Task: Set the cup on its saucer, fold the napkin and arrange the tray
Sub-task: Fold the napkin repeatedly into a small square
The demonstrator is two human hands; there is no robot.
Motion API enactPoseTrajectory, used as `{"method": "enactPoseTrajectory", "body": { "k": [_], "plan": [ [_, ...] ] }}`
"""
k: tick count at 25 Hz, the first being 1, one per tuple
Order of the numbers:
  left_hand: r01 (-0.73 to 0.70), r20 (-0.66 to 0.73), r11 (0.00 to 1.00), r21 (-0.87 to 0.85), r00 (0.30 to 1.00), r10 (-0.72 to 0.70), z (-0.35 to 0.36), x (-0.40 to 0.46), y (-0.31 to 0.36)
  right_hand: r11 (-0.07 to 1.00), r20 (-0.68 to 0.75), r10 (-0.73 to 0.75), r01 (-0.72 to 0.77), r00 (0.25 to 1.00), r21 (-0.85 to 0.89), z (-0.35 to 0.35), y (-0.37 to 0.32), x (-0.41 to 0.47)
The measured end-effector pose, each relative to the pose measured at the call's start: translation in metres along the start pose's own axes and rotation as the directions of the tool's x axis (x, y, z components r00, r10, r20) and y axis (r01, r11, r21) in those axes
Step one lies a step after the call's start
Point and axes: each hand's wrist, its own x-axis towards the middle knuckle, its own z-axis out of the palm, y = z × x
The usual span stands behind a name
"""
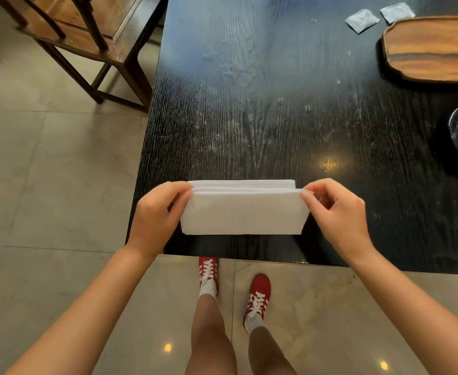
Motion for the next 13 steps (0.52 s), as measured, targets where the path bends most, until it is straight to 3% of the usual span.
{"method": "enactPoseTrajectory", "body": {
  "k": [9,11,13],
  "plan": [
    [0.210,0.100,0.976,0.056,0.972,-0.215,0.039,0.031,-0.032,0.974,0.046,0.158,-0.148,0.986,-0.172,0.032,0.028,0.041],
    [0.273,0.086,0.961,0.036,0.958,-0.275,0.041,0.033,-0.028,0.971,0.053,0.167,-0.155,0.985,-0.182,0.034,0.031,0.041],
    [0.263,0.040,0.956,0.133,0.962,-0.270,0.040,0.033,-0.021,0.968,0.029,0.158,-0.149,0.987,-0.202,0.035,0.028,0.041]
  ]
}}
